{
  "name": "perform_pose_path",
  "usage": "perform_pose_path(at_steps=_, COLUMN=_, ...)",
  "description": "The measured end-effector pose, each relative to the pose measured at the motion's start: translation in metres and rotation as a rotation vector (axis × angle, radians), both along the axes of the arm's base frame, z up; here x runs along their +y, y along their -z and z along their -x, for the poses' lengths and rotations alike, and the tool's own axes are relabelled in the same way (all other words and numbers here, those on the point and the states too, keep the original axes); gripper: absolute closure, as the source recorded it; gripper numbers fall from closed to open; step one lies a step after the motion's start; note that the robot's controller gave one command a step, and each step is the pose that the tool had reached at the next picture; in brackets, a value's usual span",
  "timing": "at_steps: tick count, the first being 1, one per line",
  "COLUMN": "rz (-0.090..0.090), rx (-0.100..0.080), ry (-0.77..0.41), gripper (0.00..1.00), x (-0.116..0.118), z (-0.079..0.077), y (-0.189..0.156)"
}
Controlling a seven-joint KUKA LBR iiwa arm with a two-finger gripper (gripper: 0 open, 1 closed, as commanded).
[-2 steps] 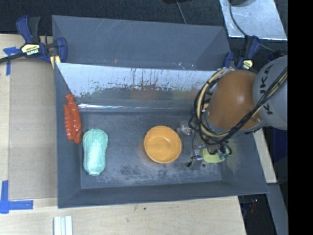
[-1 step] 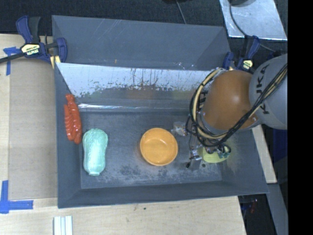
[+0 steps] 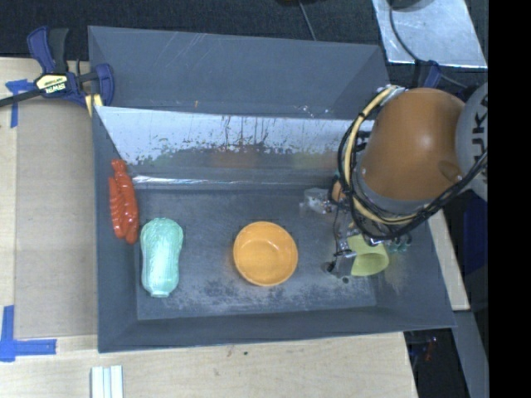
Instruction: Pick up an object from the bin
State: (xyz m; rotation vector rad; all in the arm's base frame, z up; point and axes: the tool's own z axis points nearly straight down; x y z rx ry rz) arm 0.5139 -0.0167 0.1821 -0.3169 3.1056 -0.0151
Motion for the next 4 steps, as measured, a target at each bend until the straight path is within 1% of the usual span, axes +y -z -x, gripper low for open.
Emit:
perform_pose_path(at_steps=1, rz=-0.002, rx=0.008, ry=-0.068, gripper=0.00, x=0.064, z=0.009, y=0.107)
perform_pose_path(at_steps=2, rz=0.005, rx=-0.021, ry=-0.117, gripper=1.00, x=0.041, z=-0.002, y=0.082)
perform_pose_path(at_steps=3, rz=0.005, rx=-0.019, ry=-0.117, gripper=1.00, x=0.041, z=-0.002, y=0.082)
perform_pose_path(at_steps=4, rz=0.004, rx=-0.018, ry=-0.108, gripper=1.00, x=0.042, z=-0.004, y=-0.021)
